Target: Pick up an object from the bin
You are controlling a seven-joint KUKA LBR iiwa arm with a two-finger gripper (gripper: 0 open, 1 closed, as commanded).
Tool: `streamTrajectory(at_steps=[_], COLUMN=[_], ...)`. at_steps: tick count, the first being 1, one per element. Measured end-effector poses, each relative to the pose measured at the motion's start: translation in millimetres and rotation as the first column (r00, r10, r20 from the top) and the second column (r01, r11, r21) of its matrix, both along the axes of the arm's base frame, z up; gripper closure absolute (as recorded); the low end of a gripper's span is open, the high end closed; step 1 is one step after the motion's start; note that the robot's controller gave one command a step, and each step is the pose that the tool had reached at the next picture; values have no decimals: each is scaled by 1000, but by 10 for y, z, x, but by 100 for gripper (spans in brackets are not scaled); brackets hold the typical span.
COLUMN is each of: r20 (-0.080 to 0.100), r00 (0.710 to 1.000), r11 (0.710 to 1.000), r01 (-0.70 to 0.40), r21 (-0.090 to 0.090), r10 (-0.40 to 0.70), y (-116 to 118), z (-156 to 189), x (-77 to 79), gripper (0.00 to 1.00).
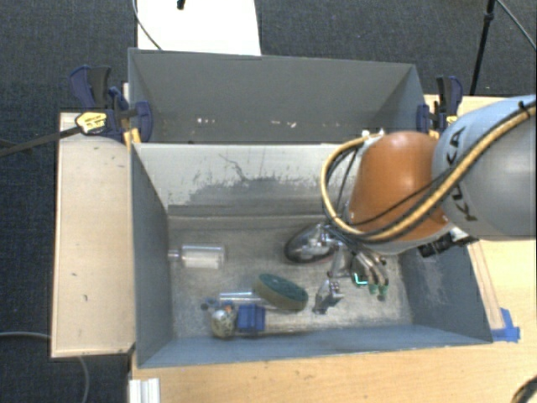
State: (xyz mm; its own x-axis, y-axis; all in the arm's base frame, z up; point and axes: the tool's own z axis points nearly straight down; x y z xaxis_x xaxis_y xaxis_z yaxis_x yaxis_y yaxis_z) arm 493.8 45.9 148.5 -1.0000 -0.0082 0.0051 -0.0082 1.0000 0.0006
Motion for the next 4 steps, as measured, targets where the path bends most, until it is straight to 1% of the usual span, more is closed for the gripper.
streamTrajectory(at_steps=[1, 2, 3, 4], r20=[11, 8, 5, 9], r00=[999, 884, 774, 737], r11=[999, 884, 774, 737], r01=[41, 468, 633, 676], r21=[2, 3, 3, 6], r10=[-41, -468, -633, -676], y=[708, 974, 1579, 1822], z=[-789, -474, -478, -774], x=[19, 160, 509, 611], gripper=[0, 0, 0, 0])
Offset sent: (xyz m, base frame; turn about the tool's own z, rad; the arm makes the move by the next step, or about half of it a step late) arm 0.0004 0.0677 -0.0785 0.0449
